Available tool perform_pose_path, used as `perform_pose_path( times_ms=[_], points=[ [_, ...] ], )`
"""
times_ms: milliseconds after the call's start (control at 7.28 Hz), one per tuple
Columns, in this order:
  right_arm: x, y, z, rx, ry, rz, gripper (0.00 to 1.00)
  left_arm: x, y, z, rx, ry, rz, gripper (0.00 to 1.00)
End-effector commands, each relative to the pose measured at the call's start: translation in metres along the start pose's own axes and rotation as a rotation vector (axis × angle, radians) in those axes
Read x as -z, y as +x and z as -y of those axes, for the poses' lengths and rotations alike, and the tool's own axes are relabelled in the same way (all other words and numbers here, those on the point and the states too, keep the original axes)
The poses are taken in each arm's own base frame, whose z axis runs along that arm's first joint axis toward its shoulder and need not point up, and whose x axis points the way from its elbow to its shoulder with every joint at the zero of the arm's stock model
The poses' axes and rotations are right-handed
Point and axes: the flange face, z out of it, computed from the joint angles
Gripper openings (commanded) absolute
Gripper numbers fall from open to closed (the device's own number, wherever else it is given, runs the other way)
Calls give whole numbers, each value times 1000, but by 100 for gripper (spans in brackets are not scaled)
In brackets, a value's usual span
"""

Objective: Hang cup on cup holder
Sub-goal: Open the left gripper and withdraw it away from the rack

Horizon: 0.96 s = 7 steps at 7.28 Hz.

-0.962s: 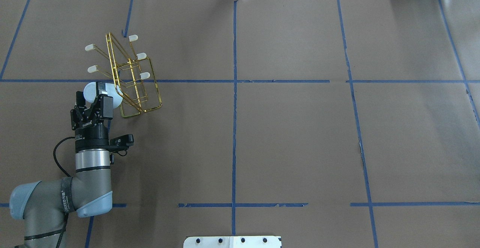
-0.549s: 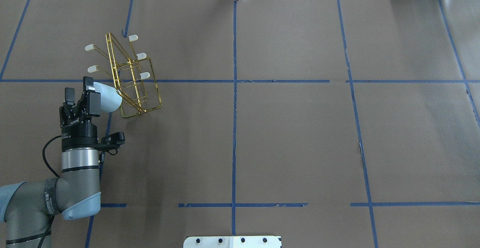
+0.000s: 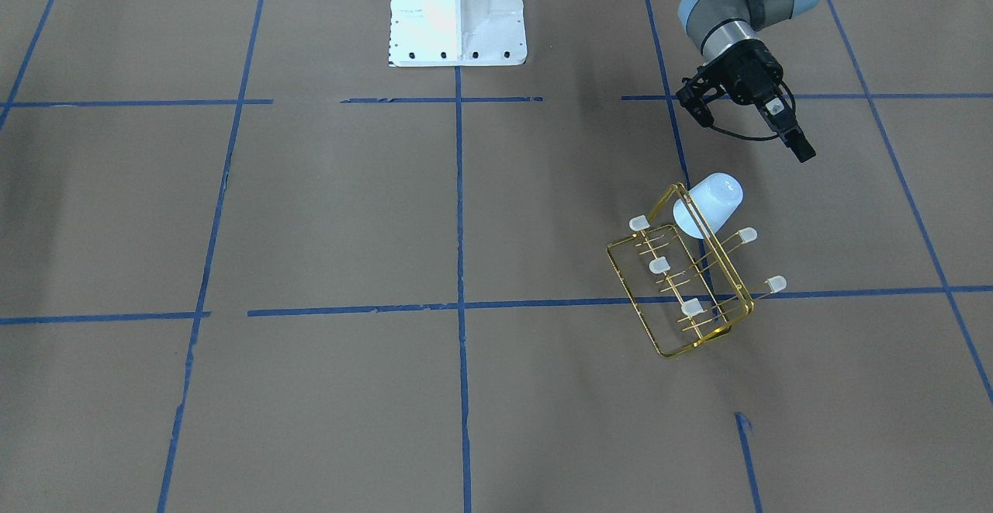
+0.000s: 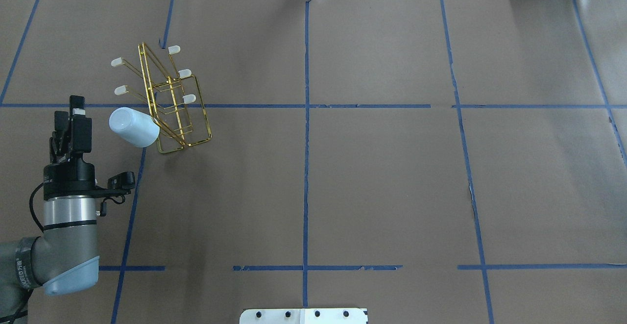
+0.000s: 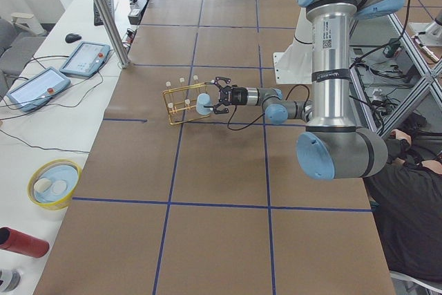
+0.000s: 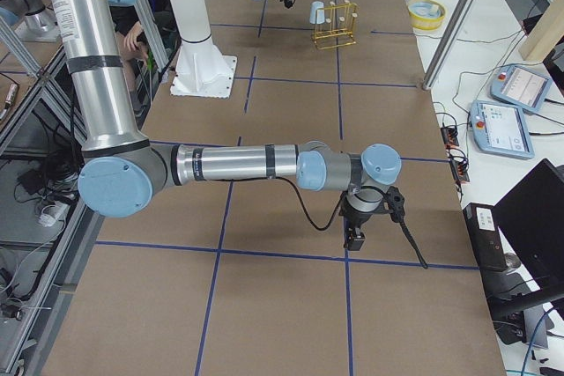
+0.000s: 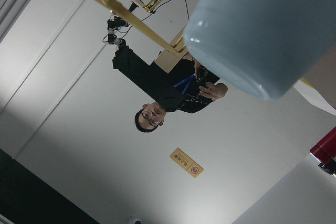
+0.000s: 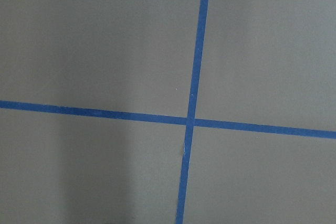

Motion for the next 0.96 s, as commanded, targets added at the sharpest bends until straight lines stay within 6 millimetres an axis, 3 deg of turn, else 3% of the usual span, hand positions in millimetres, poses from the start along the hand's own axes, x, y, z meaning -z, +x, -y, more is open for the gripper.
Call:
perform_pose_path(
  times_ms=[0,275,549,824],
  points=[
    [0,0,0,0,0,0,100,0,9,-16,330,2,-12,100],
    [0,0,0,0,0,0,100,0,24,-22,804,-12,-158,100],
    [1,0,0,1,1,0,100,1,22,-27,1296,-48,-215,100],
    [0,0,0,0,0,0,100,5,25,-22,1656,-116,-310,100]
  ],
)
